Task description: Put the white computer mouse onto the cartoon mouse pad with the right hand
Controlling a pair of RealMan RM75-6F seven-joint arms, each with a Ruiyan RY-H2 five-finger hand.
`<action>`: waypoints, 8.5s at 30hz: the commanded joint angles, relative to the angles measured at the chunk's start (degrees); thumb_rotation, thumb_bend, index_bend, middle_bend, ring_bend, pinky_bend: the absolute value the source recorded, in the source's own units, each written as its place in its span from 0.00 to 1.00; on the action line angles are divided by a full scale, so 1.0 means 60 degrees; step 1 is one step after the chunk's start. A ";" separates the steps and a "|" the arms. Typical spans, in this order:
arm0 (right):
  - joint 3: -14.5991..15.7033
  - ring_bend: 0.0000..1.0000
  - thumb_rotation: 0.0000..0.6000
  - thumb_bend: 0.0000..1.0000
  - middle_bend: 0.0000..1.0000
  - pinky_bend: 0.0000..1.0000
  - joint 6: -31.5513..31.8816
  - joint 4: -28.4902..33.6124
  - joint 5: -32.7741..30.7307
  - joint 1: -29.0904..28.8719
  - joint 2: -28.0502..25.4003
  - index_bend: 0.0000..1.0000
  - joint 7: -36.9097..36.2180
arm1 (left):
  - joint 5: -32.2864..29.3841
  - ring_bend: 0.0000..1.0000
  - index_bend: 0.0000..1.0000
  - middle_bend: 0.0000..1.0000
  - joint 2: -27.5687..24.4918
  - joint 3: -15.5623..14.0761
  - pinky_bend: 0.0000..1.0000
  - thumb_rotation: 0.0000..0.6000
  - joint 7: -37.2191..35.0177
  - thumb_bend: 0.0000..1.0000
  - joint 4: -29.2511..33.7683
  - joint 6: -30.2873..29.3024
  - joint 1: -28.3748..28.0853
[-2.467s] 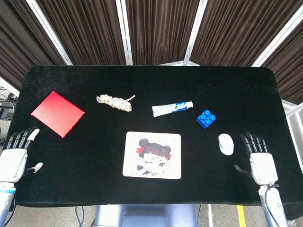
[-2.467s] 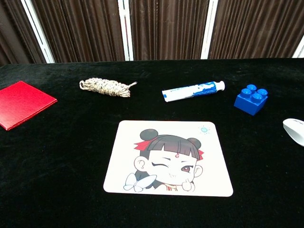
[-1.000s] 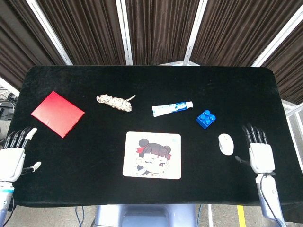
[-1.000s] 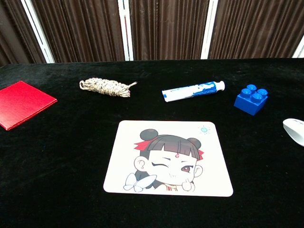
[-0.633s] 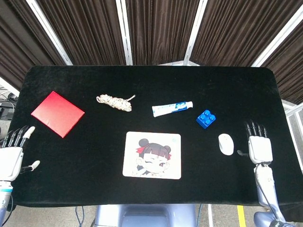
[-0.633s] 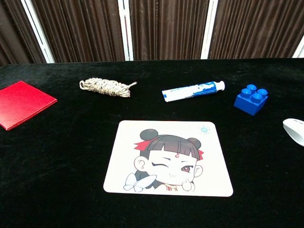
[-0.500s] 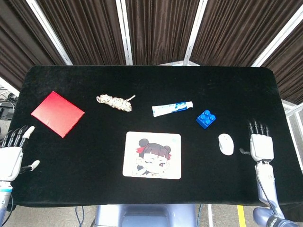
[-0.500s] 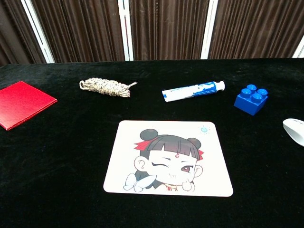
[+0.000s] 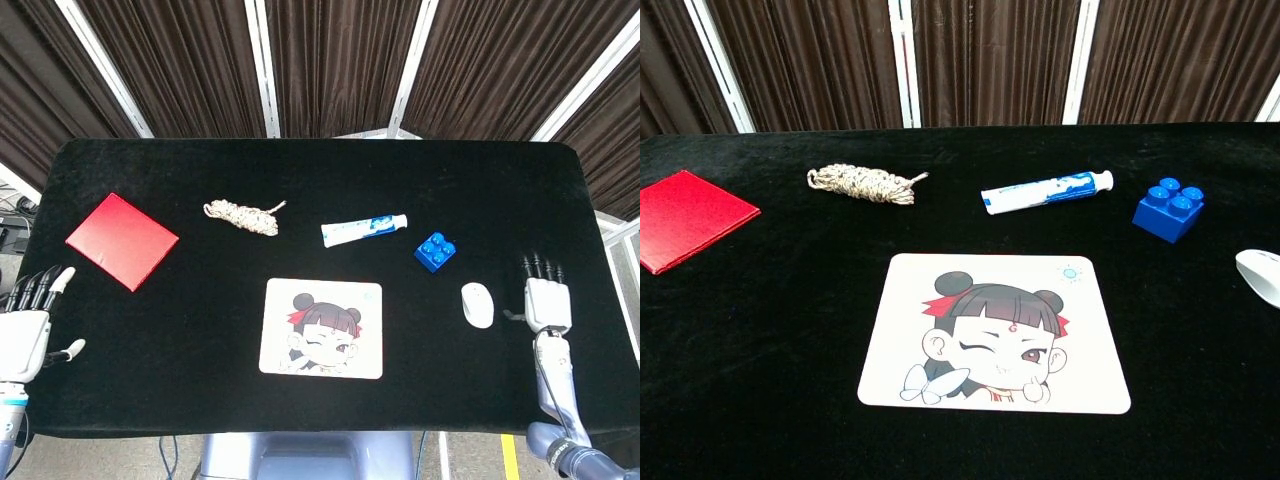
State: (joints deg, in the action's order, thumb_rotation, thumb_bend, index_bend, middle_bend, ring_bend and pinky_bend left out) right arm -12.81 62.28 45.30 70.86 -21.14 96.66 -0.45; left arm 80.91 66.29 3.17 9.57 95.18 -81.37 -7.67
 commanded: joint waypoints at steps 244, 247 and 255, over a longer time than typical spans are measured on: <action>0.3403 0.17 1.00 0.03 0.41 0.07 0.3247 -0.2108 0.6855 -0.3480 0.2909 0.65 0.1434 | -0.0763 0.00 0.00 0.00 -0.0400 0.0463 0.00 1.00 -0.0947 0.17 0.0276 0.0089 -0.0022; 0.3429 0.06 1.00 0.03 0.30 0.00 0.3125 -0.1874 0.6774 -0.3417 0.2799 0.60 0.1669 | -0.0755 0.00 0.00 0.00 -0.0398 0.0462 0.00 1.00 -0.0940 0.17 0.0301 0.0069 -0.0014; 0.3432 0.00 1.00 0.03 0.01 0.00 0.2492 -0.0764 0.6455 -0.3256 0.2269 0.37 0.2721 | -0.0647 0.00 0.00 0.00 -0.0418 0.0444 0.00 1.00 -0.0982 0.17 0.0389 -0.0010 0.0009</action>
State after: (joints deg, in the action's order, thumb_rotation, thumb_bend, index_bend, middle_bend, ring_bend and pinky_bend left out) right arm 7.89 78.82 38.89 110.59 -41.18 111.34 14.31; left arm 77.01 63.82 5.84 3.75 97.46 -81.42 -7.63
